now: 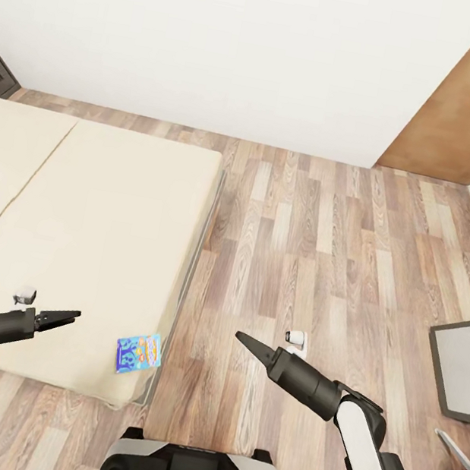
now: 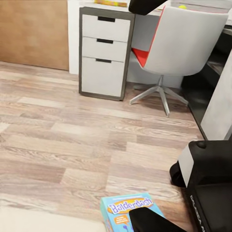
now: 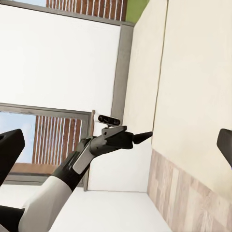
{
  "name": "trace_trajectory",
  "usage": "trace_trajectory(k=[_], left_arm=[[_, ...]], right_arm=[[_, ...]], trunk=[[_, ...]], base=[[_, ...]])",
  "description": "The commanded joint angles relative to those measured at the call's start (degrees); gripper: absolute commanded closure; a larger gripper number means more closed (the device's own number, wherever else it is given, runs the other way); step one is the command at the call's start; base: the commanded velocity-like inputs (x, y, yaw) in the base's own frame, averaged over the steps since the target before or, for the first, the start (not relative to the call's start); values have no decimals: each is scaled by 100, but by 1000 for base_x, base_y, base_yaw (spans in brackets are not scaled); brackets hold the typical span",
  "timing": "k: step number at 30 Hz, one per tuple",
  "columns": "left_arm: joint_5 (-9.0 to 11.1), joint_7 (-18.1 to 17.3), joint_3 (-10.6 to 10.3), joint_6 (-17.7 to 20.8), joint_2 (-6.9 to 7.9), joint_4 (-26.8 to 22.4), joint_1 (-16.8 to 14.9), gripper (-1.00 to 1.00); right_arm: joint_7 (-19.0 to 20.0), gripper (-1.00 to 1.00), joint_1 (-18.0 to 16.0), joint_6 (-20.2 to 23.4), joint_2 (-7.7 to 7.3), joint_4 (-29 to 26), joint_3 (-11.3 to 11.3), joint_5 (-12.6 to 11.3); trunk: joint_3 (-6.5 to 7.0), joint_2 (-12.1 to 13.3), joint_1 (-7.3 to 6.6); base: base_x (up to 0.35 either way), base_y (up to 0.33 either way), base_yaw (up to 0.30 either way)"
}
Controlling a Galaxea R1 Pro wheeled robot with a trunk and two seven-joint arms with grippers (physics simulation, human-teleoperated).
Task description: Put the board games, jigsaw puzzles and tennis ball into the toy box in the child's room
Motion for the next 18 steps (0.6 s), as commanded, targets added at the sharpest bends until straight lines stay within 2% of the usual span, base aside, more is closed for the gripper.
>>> trace_trajectory(k=[1,18], left_arm=[[-28,-37,5,60,-1,-1,-3,-100],[-29,-33,-2,59,-3,-4,-3,-100]], right_arm=[[-8,-100,-3,33,-3,-1,2,-30],[-16,-100,-3,33,-3,9,-5,-21]], trunk=[[3,-8,3],[164,-8,3]], base=[[0,0,0],[0,0,0]])
